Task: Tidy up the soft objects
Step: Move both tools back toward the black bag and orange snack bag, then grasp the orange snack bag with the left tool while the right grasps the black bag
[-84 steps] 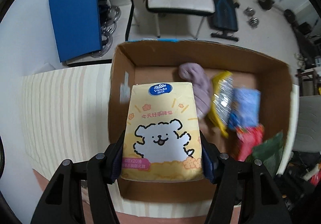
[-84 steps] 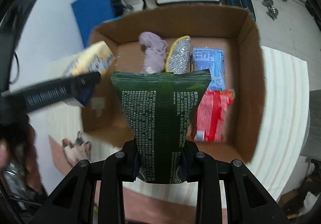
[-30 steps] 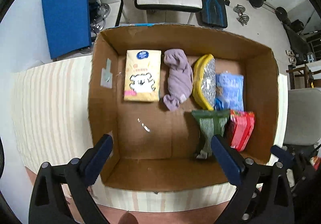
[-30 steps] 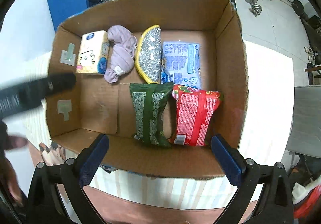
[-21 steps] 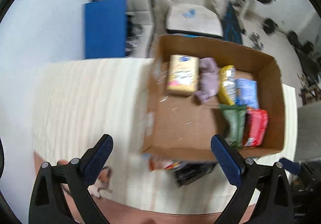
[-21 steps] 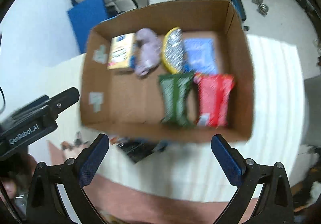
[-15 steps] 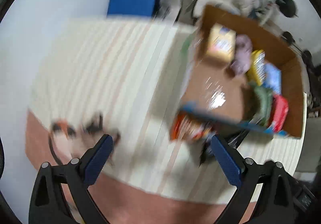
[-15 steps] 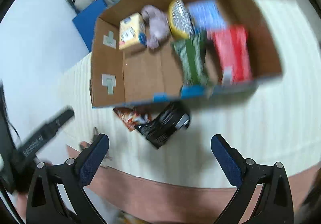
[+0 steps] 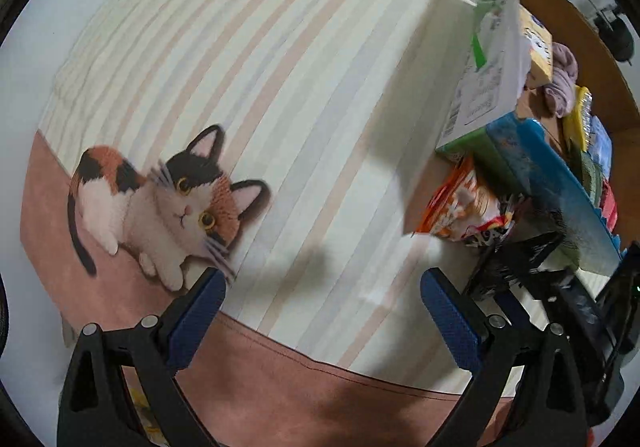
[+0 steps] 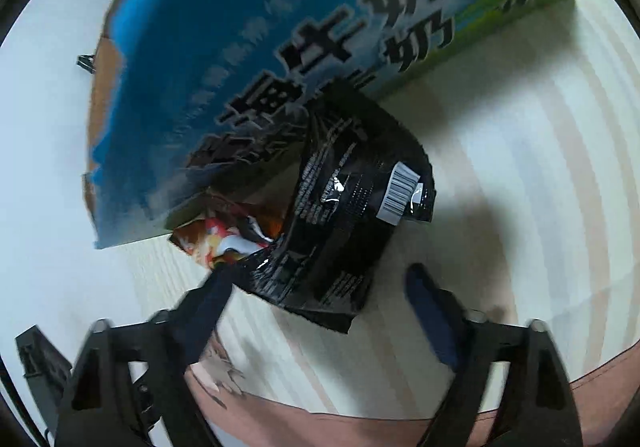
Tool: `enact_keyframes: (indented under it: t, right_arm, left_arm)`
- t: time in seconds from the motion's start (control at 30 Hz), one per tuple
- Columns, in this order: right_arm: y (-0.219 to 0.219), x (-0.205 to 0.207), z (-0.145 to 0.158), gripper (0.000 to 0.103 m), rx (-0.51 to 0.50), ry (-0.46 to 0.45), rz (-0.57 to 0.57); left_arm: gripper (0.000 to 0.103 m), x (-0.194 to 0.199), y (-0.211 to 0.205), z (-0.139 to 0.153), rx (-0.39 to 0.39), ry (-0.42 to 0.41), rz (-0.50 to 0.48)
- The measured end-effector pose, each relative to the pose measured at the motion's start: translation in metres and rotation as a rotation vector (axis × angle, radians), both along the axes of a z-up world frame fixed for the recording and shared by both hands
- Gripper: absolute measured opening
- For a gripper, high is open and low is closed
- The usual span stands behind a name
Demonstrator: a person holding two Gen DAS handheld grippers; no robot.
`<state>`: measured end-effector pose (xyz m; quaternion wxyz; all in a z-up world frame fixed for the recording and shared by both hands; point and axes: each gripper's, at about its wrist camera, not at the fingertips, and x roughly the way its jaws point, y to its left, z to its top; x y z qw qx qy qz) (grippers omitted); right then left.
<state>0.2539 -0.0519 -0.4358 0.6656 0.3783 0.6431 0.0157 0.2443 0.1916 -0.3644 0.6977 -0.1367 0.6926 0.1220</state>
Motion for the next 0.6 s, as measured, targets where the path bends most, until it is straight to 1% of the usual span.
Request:
enact_keyframes:
  t: [0.07,0.1,0.13,0.3,0.37,0.43,0.5,0.6]
  right_arm:
    - [0.003,0.001,0.003,0.063,-0.028,-0.002,0.028]
    - [0.004,0.000,0.006,0.061,-0.057,-0.006,0.047]
    - [0.004,-0.002,0.010,0.061,-0.100,-0.004,0.074]
    - [-0.016,-0.019,0.023,0.060,-0.215,0.024,0.161]
    - [-0.028,-0.027,0.029,0.060,-0.265,0.031,0.183]
    - [-0.042,-0.037,0.033,0.060,-0.307,0.032,0.189]
    - [-0.053,-0.045,0.035,0.060,-0.344,0.026,0.185]
    - [-0.063,-0.052,0.033,0.060,-0.360,0.031,0.176]
  left_arm:
    - [0.100,0.007,-0.006,-0.003,-0.013,0.006,-0.049]
    - [0.100,0.011,-0.010,-0.005,-0.024,0.010,-0.082]
    - [0.100,0.015,-0.015,-0.007,-0.029,0.016,-0.111]
    - [0.100,0.030,-0.052,-0.023,0.004,0.032,-0.286]
    - [0.100,0.035,-0.067,-0.030,0.019,0.034,-0.334]
    - [0.100,0.039,-0.079,-0.037,0.023,0.030,-0.354]
    - [0.100,0.044,-0.090,-0.046,0.003,0.030,-0.359]
    - [0.100,0.049,-0.101,-0.056,-0.004,0.024,-0.355]
